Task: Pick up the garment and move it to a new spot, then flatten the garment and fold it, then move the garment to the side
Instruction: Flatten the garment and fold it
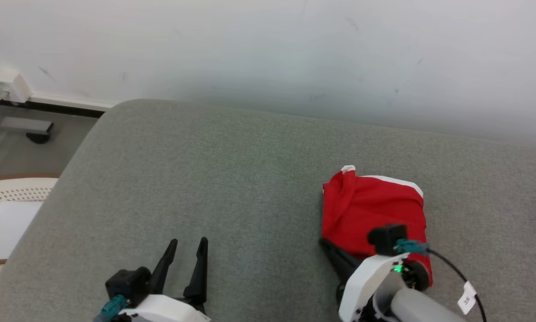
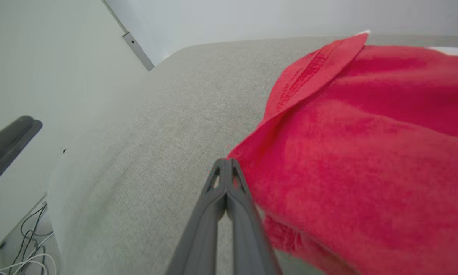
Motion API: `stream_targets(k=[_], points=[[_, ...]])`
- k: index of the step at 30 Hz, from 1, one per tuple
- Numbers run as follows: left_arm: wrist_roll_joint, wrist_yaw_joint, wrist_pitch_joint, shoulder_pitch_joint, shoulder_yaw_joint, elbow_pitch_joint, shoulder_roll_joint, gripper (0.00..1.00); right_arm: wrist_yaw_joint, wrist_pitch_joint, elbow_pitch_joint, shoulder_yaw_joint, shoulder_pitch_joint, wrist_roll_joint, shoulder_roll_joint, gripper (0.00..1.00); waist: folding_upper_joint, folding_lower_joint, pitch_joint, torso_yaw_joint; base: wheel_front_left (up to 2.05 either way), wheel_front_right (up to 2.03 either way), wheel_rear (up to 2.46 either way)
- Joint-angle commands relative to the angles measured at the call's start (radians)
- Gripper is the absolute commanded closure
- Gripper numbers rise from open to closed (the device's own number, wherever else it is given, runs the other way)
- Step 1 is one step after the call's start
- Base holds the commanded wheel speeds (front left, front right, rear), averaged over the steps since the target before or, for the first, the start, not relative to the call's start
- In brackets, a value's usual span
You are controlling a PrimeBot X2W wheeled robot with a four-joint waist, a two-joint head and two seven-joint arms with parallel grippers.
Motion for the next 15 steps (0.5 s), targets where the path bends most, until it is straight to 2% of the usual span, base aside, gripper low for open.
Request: stream_targets(k=[1, 8, 15], points=[[-0.004, 0.001, 0.001, -0.003, 0.0, 0.0, 0.004, 0.0, 0.0, -0.019, -0.015, 0.025, 0.012, -0.018, -0.002, 1.0, 0.0, -0.0001, -0.002, -0.006, 0.0, 0.0, 0.0], [-0.006, 0.006, 0.001, 0.01, 0.005, -0.004, 0.004, 0.0, 0.0, -0.105, -0.103, 0.132, 0.025, 0.007, -0.018, 1.0, 0.0, -0.0001, -0.019, -0.04, 0.0, 0.0, 0.0], [0.005, 0.006, 0.0, 0.022, 0.022, -0.024, 0.004, 0.0, 0.0, -0.159, -0.176, 0.094, 0.001, -0.004, -0.102, 0.99, 0.0, -0.0001, -0.041, -0.092, 0.0, 0.0, 0.0]])
